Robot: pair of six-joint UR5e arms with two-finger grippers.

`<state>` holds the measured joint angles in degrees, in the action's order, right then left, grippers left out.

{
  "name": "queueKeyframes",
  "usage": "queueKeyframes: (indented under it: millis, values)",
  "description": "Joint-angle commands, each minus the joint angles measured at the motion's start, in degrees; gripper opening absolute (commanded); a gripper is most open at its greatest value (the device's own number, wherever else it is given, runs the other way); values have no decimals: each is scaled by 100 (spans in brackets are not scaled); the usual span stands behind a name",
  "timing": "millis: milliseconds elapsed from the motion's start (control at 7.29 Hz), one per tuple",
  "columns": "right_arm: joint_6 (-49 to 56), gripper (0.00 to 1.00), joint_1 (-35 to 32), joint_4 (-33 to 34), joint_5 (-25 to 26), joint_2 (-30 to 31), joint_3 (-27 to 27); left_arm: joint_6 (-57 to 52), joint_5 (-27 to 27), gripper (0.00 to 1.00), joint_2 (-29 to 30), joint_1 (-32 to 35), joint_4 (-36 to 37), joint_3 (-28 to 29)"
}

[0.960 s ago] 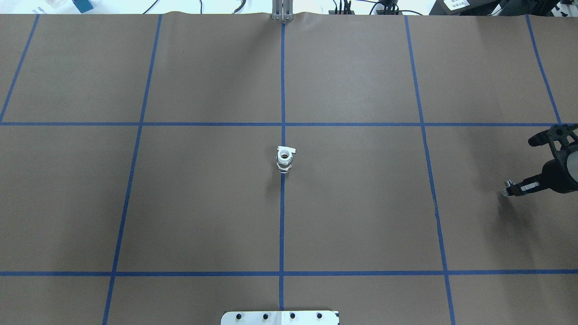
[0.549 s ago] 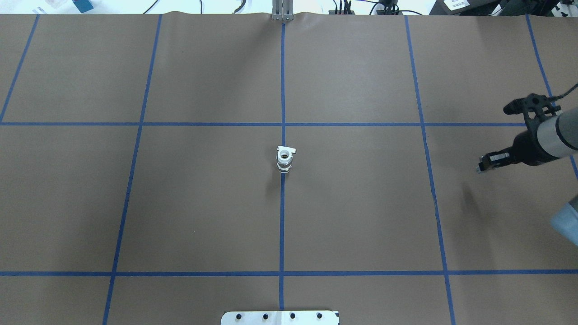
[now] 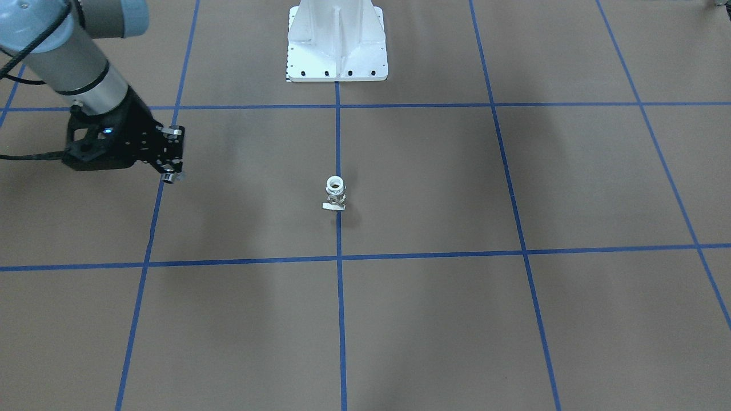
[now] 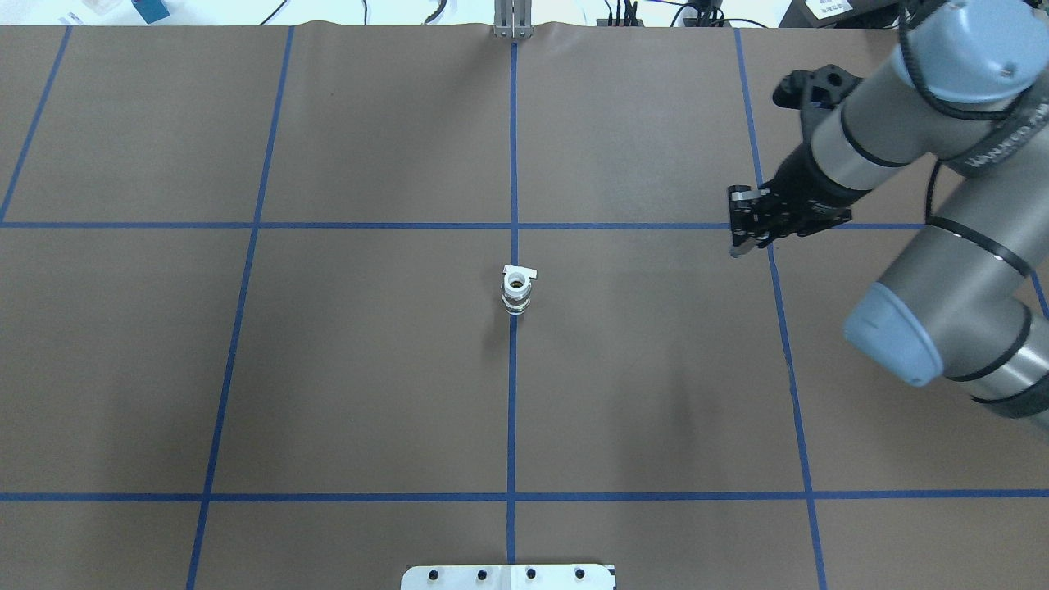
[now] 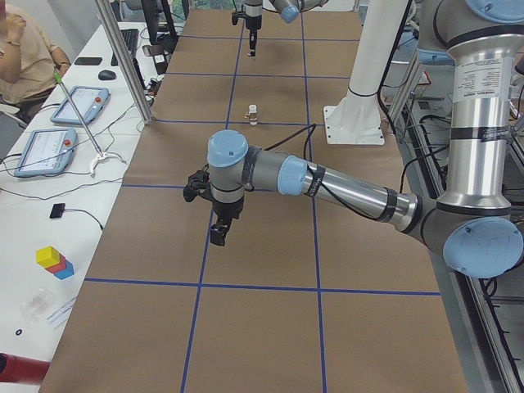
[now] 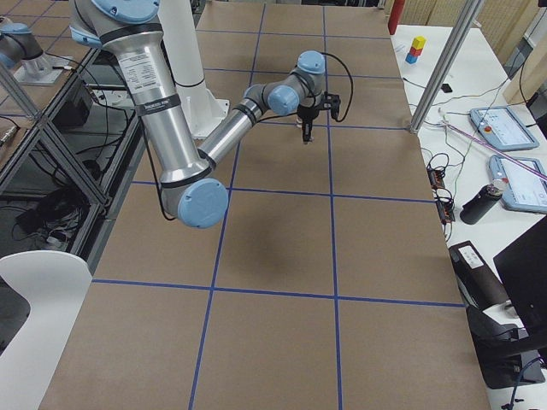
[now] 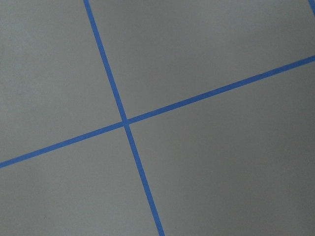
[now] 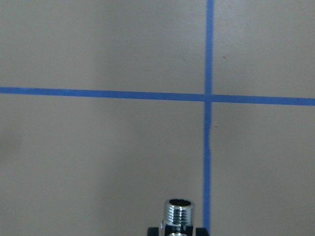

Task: Assemble PPR valve and pipe with both arms
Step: 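Carry the chrome valve with the right gripper above the white fitting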

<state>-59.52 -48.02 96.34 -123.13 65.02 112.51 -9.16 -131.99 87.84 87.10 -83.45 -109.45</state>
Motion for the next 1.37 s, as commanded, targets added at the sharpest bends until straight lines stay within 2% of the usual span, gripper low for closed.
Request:
queueKeyframes:
  millis: [0,274,549,686,1234]
  values:
    - [-1285,0,590,359,514,-1320,-585,-7,-3,100,-4,9,-13,55]
    - [-2173,0,968,359,1025,-2200,-1430,-16,-3,100,-4,9,-22,133]
    - [-2538,0,1145,394,1185,-2904,-2300,-16,-3,100,-13,9,-22,143]
    - [-2564,0,1242,385,1299,-3029,-2495,-16,-11,100,-39,9,-22,143]
    - [-2565,0,1471,446,1441,-2934,-2558,-16,-11,100,-39,-9,-22,169]
